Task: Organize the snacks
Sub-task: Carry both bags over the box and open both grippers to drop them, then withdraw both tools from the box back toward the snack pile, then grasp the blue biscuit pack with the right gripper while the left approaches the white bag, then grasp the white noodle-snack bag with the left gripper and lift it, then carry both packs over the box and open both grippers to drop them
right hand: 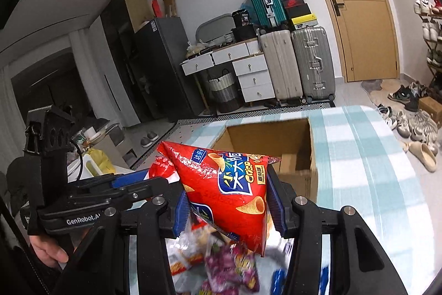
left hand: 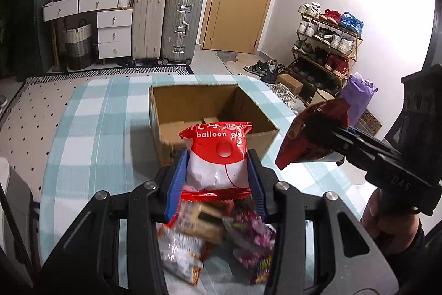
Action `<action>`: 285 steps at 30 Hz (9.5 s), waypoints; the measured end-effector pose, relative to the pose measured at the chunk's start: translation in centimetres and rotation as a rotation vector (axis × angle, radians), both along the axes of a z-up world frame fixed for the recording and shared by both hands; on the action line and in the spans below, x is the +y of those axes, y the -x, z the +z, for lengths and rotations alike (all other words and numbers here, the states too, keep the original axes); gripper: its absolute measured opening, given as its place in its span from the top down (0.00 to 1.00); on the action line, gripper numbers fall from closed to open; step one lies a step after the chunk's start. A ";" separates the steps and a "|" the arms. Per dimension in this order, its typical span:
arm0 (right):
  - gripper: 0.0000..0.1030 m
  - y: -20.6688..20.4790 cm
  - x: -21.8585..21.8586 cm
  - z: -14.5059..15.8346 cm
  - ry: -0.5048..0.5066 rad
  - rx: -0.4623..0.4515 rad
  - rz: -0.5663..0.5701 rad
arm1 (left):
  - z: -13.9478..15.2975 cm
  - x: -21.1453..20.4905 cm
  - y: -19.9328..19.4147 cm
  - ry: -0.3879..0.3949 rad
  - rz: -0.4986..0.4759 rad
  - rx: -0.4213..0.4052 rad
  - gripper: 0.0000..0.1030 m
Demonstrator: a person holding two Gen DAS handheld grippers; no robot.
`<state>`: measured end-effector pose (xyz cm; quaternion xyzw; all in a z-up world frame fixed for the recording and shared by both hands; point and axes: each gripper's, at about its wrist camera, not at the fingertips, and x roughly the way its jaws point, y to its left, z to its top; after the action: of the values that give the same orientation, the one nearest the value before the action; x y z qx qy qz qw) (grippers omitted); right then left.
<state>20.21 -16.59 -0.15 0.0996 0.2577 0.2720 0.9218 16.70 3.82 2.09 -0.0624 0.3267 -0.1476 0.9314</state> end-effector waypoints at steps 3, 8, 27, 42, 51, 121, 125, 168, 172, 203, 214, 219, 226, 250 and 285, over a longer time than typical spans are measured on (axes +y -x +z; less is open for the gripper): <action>0.53 -2.0 0.1 0.7 -0.001 0.005 0.006 | 0.9 -0.4 -2.2 -0.013 0.003 -0.004 0.62; 0.53 -5.2 0.7 1.4 0.010 0.020 0.012 | 1.9 -0.8 -6.1 -0.024 -0.010 0.000 0.62; 0.53 -16.3 0.9 -2.1 0.035 0.114 -0.006 | -1.6 -1.5 -17.9 -0.057 -0.034 0.083 0.62; 0.44 -18.7 1.1 -5.2 0.079 0.164 -0.008 | -6.3 -1.4 -21.7 -0.075 -0.027 0.151 0.39; 0.29 -17.2 0.4 -4.2 0.074 0.131 -0.014 | -5.2 0.1 -19.6 -0.074 0.018 0.098 0.32; 0.15 8.6 -4.2 -8.6 0.165 0.115 -0.126 | -9.8 3.0 5.8 -0.105 0.253 0.105 0.01; 0.15 8.0 -4.1 -10.2 0.179 0.144 -0.133 | -11.2 3.3 5.6 -0.099 0.260 0.124 0.01; 0.57 4.5 -3.8 -15.8 0.226 0.270 -0.118 | -16.5 5.4 2.8 -0.054 0.270 0.249 0.01; 0.57 4.6 -3.8 -15.5 0.215 0.263 -0.117 | -16.8 5.5 2.3 -0.048 0.267 0.264 0.01; 0.57 4.8 -5.5 -15.4 0.158 0.253 -0.136 | -18.7 5.3 -1.1 0.078 0.248 0.331 0.02; 0.57 5.0 -5.8 -15.1 0.144 0.241 -0.133 | -18.6 4.6 -0.3 0.055 0.215 0.288 0.48; 0.57 4.8 -5.8 -15.0 0.139 0.244 -0.137 | -18.3 4.4 0.0 0.061 0.186 0.268 0.55; 0.57 4.8 -5.6 -14.2 0.141 0.244 -0.150 | -18.0 5.4 0.8 0.072 0.192 0.262 0.55; 0.57 4.2 -0.1 -7.4 0.128 0.132 -0.100 | -11.1 9.2 2.3 0.161 0.178 0.104 0.55; 0.57 -2.7 4.0 -1.6 0.060 0.054 -0.041 | -2.6 4.1 -6.1 0.158 0.042 0.011 0.55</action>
<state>22.91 -12.58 -1.79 0.0844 0.2883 0.2423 0.9225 22.80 7.93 -0.48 -0.1436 0.3179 -0.1531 0.9246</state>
